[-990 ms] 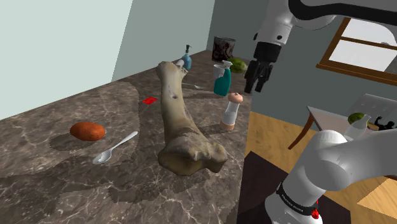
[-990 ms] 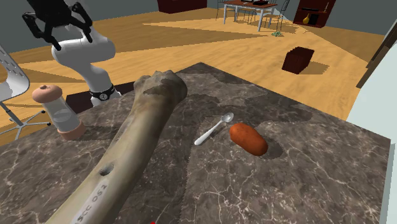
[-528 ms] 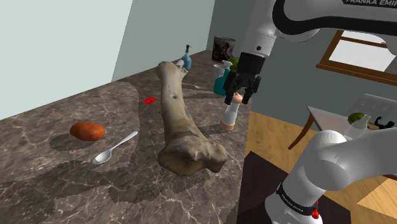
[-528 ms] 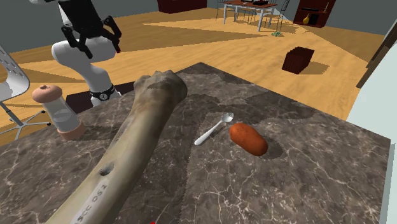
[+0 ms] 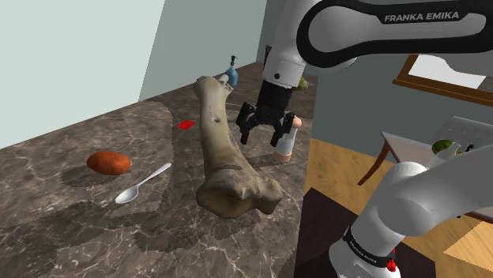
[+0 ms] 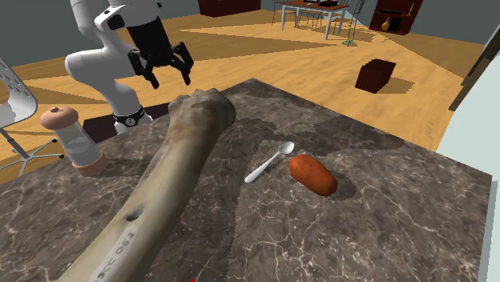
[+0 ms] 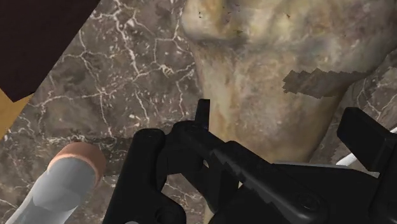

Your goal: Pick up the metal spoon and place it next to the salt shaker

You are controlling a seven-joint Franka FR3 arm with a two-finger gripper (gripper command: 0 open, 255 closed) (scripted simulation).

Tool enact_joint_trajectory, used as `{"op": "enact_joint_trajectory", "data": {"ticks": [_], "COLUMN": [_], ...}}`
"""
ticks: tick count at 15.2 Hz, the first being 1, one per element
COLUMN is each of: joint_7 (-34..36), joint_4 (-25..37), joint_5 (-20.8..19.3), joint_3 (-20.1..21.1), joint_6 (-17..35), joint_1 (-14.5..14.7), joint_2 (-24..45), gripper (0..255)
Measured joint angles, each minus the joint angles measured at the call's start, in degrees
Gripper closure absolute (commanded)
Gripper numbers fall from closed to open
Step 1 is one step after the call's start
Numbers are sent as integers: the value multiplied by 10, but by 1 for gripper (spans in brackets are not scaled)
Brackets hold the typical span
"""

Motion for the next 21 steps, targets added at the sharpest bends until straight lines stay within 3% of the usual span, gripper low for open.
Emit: {"op": "enact_joint_trajectory", "data": {"ticks": [5, 9, 13, 16, 21], "joint_7": [121, 220, 336, 433, 589], "joint_4": [37, 77, 130, 183, 279], "joint_5": [13, -7, -60, -122, -238], "joint_3": [73, 127, 174, 195, 182], "joint_6": [74, 136, 192, 218, 249], "joint_1": [-17, -39, -58, -60, -22], "joint_2": [83, 168, 268, 348, 488], "gripper": [0, 0, 0, 0, 0]}}
